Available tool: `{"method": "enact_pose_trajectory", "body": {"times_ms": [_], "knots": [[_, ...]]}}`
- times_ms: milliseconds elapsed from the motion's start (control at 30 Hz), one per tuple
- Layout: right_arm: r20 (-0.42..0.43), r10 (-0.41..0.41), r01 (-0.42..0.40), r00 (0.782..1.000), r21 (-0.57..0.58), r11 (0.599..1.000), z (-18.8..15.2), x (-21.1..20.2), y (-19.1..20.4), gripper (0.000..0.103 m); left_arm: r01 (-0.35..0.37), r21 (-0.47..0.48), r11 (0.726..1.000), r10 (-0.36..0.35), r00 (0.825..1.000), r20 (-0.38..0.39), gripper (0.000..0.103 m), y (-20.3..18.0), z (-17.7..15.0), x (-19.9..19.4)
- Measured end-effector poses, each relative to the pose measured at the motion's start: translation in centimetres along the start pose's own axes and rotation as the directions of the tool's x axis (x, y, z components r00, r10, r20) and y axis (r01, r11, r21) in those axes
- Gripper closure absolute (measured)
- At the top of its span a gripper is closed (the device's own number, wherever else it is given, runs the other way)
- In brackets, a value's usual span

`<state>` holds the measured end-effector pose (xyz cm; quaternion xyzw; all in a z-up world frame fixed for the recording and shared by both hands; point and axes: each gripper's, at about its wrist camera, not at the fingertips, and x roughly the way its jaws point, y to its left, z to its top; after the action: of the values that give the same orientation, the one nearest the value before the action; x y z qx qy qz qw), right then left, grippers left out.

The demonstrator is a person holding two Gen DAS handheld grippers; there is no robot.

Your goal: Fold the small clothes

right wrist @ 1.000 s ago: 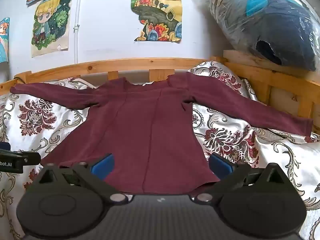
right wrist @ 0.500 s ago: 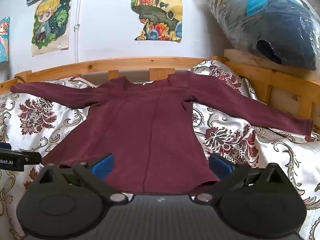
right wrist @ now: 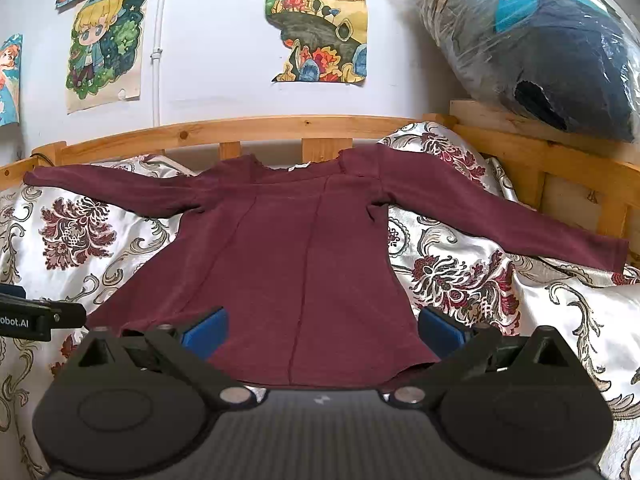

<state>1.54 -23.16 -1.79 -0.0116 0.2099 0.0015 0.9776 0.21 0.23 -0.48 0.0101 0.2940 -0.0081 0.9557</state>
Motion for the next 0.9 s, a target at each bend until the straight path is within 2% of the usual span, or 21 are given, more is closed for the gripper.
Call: {"method": "enact_pose_trajectory", "body": {"times_ms": [900], "knots": [[0.001,0.001,-0.001,1.0,0.002,1.0,-0.06,0.06,-0.1,0.0,0.002,-0.002,1.0,-0.002,1.0,-0.003,0.001,0.07,0.1,0.01]]}}
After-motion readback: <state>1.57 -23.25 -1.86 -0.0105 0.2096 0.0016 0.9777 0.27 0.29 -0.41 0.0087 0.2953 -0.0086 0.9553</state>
